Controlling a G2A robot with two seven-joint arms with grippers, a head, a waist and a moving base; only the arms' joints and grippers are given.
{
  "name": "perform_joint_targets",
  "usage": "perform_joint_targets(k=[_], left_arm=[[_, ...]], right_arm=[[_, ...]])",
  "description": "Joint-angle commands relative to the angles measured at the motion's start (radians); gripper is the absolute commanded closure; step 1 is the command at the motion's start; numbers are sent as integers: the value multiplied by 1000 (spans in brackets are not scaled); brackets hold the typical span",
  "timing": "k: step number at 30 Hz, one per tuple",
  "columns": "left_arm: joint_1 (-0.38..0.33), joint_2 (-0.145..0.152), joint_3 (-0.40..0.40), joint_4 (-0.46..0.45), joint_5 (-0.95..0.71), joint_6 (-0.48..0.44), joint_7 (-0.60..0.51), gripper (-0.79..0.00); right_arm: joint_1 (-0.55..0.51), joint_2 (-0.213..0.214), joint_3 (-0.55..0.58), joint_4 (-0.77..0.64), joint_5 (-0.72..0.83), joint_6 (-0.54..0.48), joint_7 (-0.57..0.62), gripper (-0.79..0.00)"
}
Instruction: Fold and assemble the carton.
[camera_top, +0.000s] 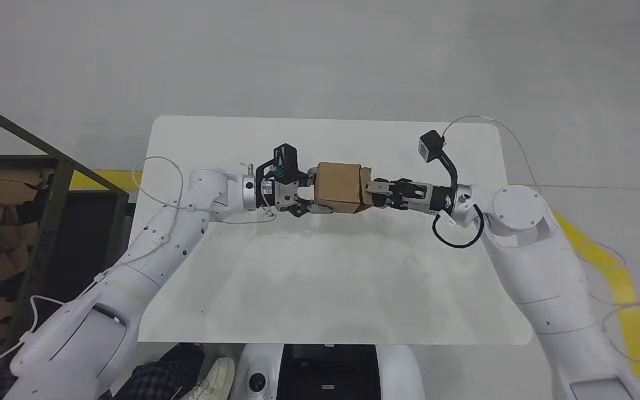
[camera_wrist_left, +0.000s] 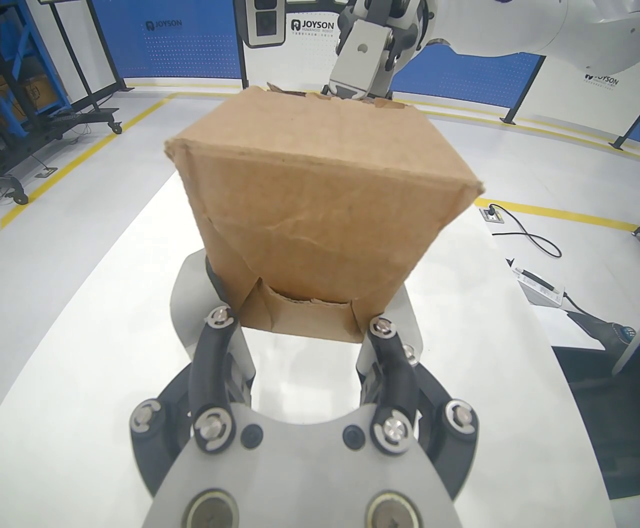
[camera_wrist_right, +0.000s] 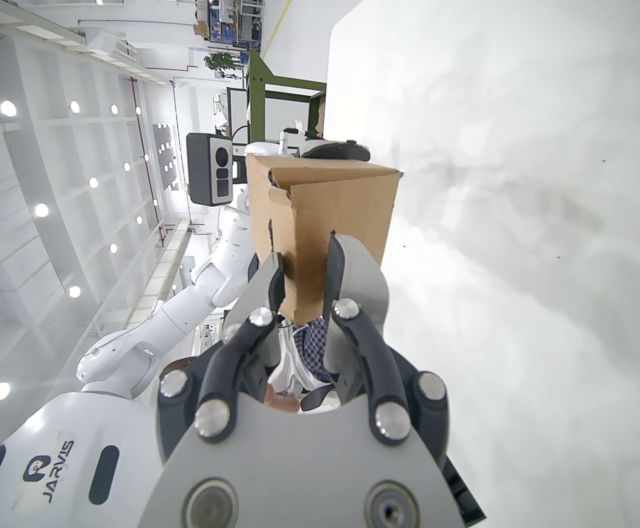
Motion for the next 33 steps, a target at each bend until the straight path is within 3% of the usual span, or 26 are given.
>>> perform_joint_targets(k=[1,33], left_arm=[[1,-1,-3,0,2,-2,0,-348],[-1,-17,5,-3,47,-6,-23,-326]], right_arm=[[1,0,-2,-2,-5,2,-4,-129],[17,6,-33,-34,-90,54,-44,-80]])
